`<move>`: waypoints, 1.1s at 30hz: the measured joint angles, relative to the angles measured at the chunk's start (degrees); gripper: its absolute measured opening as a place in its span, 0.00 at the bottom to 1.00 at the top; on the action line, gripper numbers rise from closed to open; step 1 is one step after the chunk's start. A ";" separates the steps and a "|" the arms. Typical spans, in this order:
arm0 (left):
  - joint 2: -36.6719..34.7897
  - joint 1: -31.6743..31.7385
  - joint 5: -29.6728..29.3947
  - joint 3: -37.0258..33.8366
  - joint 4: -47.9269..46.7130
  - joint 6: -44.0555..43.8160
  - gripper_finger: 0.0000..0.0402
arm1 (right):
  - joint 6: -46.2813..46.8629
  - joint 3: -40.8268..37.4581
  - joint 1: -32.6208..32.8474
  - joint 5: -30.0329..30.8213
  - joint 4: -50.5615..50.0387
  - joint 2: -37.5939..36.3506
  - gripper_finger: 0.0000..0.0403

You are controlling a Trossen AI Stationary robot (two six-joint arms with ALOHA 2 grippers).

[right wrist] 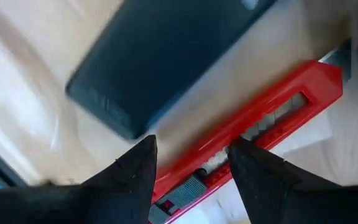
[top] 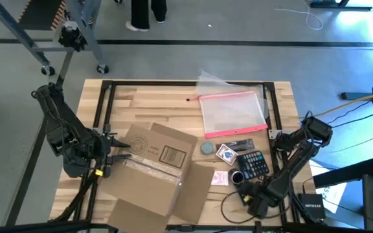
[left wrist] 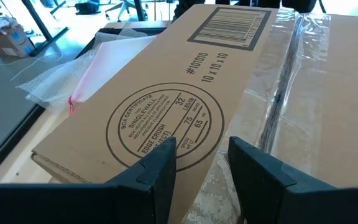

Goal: Unpack boxes
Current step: Break down box until it is fully flat

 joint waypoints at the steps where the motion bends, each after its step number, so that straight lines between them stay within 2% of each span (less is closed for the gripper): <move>1: -0.02 0.00 0.02 0.00 -0.01 0.06 0.35 | 0.00 0.52 -0.37 0.23 -0.85 0.08 0.48; 7: -0.02 0.00 0.08 0.00 -0.01 0.32 0.35 | 2.26 7.97 -0.57 1.81 -13.57 0.30 0.48; 12: -0.02 0.00 0.11 0.00 -0.01 0.49 0.35 | 14.16 10.50 2.94 3.72 -17.97 0.21 0.48; 16: -0.02 0.00 0.11 0.00 -0.02 0.49 0.35 | 25.24 7.34 6.80 4.59 -13.95 0.21 0.48; 21: -0.02 0.00 0.12 0.00 -0.02 0.39 0.35 | 34.17 4.45 9.67 8.20 -9.19 0.21 0.48; 29: -0.02 0.00 0.12 0.00 -0.03 -0.71 0.35 | 38.08 1.07 9.78 10.29 -4.84 0.19 0.49; 33: -0.02 0.00 0.14 0.00 -0.03 -1.53 0.35 | 39.36 -0.80 9.80 11.40 -2.39 0.45 0.55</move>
